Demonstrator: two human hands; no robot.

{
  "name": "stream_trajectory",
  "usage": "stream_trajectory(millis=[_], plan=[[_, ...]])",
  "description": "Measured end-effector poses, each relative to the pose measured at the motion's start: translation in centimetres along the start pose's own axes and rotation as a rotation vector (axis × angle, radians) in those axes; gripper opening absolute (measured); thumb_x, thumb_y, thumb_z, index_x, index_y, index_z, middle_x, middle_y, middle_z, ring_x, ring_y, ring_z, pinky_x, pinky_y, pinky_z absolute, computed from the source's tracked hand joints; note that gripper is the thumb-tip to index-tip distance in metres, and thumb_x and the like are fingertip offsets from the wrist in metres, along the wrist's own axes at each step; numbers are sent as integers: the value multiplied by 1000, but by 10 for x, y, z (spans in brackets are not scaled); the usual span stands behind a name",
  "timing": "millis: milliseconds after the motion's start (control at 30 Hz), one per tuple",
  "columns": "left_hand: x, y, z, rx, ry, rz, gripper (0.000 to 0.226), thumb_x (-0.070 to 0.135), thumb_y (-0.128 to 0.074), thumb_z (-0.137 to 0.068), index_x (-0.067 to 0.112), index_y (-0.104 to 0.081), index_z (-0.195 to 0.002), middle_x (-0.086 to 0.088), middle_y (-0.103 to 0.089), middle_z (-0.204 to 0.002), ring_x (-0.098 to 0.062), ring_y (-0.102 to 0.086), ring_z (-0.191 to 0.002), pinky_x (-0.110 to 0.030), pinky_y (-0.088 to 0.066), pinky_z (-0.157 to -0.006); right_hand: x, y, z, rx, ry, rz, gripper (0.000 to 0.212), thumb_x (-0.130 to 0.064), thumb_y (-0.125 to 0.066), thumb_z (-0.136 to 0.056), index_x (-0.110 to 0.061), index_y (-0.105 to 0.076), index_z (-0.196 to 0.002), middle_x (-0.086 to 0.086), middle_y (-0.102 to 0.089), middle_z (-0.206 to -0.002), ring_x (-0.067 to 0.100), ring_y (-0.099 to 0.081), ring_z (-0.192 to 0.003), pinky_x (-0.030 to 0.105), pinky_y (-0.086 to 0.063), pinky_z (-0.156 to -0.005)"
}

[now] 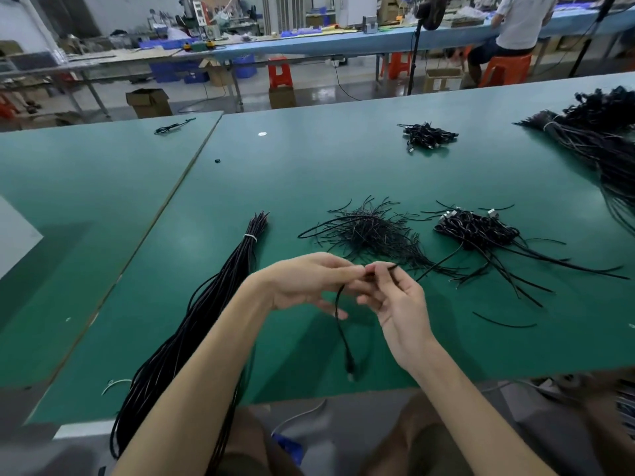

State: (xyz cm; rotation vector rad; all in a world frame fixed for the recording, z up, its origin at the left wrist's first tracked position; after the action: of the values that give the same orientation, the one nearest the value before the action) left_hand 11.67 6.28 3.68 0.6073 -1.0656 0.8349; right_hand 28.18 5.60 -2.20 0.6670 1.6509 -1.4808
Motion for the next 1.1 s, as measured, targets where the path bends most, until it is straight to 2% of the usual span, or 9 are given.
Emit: stream_trajectory(millis=[67, 133, 300, 500, 567, 767, 867, 1000, 1100], plan=[[-2, 7, 11, -11, -31, -10, 43, 40, -51, -107, 6, -64, -131, -11, -69, -129, -26, -67, -118, -39, -58, -82, -3, 2, -2, 37, 3, -94, 23, -14, -49, -106, 3, -65, -104, 20, -75, -103, 28, -76, -97, 27, -61, -76], [-7, 17, 22, -2, -63, -19, 44, 39, -49, -108, 3, -61, -132, -17, -70, -119, -31, -71, -98, -37, -58, -80, -5, 4, -3, 81, 9, -176, 23, -13, -49, -107, 4, -64, -103, 24, -74, -108, 30, -74, -104, 27, -60, -81], [-31, 48, 45, 36, -300, 214, 48, 33, -60, -103, 1, -59, -139, -5, -67, -100, -14, -61, -68, -23, -52, -70, -7, 8, -5, 129, -25, -242, 22, -12, -48, -107, 2, -64, -102, 17, -75, -97, 25, -76, -92, 26, -61, -75], [-52, 53, 26, 387, -521, 702, 29, 29, -71, -94, 10, -76, -116, 4, -65, -89, -6, -60, -73, -19, -51, -66, 3, -4, -3, -53, -29, 201, 20, -5, -50, -106, 1, -68, -105, 14, -75, -93, 24, -70, -71, 26, -53, -61], [-55, 46, 15, 464, -524, 736, 27, 36, -62, -99, 14, -76, -105, 5, -56, -78, -9, -53, -68, -21, -47, -62, 5, -6, -1, -112, -7, 356, 17, 0, -52, -103, 0, -69, -103, 12, -77, -92, 21, -68, -66, 24, -51, -59], [-59, 26, -7, 566, -483, 823, 39, 53, -52, -96, 20, -65, -78, 0, -49, -80, -14, -55, -73, -27, -52, -78, 9, -7, 2, -197, 21, 624, 20, -2, -57, -100, -13, -70, -110, 7, -77, -87, 15, -67, -62, 23, -48, -57], [-58, 25, -6, 482, -538, 1012, 42, 48, -44, -103, 16, -51, -76, 0, -52, -74, -14, -64, -76, -31, -58, -88, 10, -8, 0, -164, 20, 574, 37, -6, -60, -101, -15, -52, -136, 9, -77, -91, 18, -69, -66, 24, -51, -58], [-60, 31, 4, 319, -539, 1250, 39, 48, -50, -99, 17, -51, -74, 9, -41, -58, -3, -44, -47, -20, -51, -56, 11, -5, -2, -66, 34, 430, 78, -3, -62, -99, -29, -19, -159, 12, -74, -97, 22, -72, -73, 23, -53, -63], [-61, 29, 6, 334, -514, 1239, 41, 49, -50, -99, 18, -53, -72, 11, -39, -55, -3, -37, -41, -17, -42, -48, 11, -3, -3, -50, 71, 403, 85, -2, -62, -99, -39, -18, -161, 15, -67, -105, 25, -74, -77, 24, -55, -68]])
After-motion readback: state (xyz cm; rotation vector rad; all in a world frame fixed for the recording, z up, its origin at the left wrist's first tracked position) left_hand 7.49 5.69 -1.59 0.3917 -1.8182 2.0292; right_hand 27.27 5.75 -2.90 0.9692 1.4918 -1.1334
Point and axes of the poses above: each hand's wrist, its own z-axis away from the middle knuckle, its own y-axis out of the back of the hand, x = y × z, the point moved 2 cm from there along -z, towards the middle knuckle
